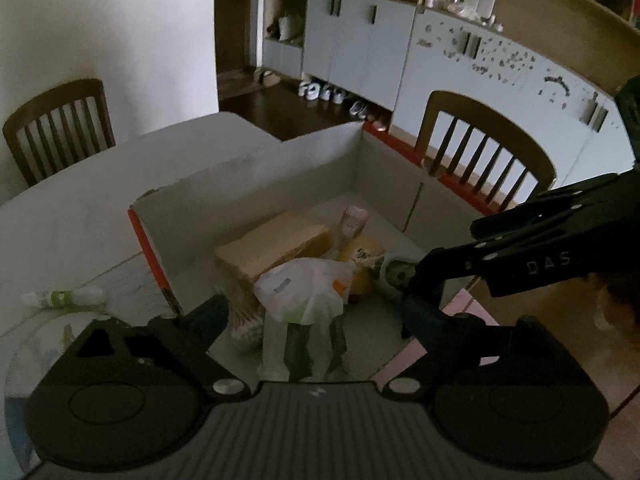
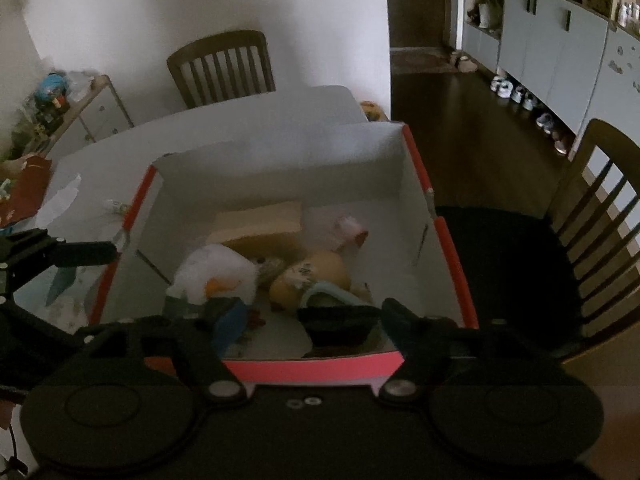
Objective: Organize objects
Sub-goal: 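Withdraw both tools from the box back over the table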
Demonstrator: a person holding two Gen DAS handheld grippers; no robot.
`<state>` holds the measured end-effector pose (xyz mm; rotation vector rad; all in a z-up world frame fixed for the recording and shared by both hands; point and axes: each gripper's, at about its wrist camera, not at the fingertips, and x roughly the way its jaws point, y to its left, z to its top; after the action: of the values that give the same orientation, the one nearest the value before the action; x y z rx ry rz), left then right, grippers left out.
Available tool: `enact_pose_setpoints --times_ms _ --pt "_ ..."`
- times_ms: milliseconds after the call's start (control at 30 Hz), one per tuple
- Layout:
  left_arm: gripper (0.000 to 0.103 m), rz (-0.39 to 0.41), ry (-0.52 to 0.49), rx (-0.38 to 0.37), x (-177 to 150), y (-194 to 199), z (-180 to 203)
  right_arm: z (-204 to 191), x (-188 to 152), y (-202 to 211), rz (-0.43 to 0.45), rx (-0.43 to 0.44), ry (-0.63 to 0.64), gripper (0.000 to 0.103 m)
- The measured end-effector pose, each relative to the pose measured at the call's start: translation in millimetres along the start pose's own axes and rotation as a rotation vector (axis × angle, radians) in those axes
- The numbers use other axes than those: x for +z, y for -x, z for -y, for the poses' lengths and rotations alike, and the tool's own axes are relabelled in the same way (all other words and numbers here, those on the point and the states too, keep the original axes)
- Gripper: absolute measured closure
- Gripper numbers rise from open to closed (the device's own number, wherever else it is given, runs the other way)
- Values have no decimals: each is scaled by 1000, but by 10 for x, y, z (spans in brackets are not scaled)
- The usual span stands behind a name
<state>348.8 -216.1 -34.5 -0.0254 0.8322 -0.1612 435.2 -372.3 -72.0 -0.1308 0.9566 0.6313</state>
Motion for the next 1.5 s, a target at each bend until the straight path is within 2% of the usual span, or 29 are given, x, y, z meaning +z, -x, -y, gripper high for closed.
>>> enact_pose_setpoints --times_ms 133,200,367,667,867,1233,1500 --pt "4 28 3 -19 -33 129 -80 -137 -1 59 25 26 11 17" --pt "3 45 6 -23 -56 206 -131 -223 3 81 36 34 15 6" --pt "2 80 19 -26 -111 396 -321 -487 36 107 54 48 44 2" --pt "2 114 42 43 -289 654 -823 -991 132 34 45 55 72 1" --pt "2 153 56 143 -456 805 -1162 -1385 265 -63 35 63 127 1" --pt "2 124 125 156 -753 795 -1722 -2176 651 -482 6 97 285 1" --pt "2 101 179 172 -868 604 -2089 -2554 937 -1017 -53 110 344 1"
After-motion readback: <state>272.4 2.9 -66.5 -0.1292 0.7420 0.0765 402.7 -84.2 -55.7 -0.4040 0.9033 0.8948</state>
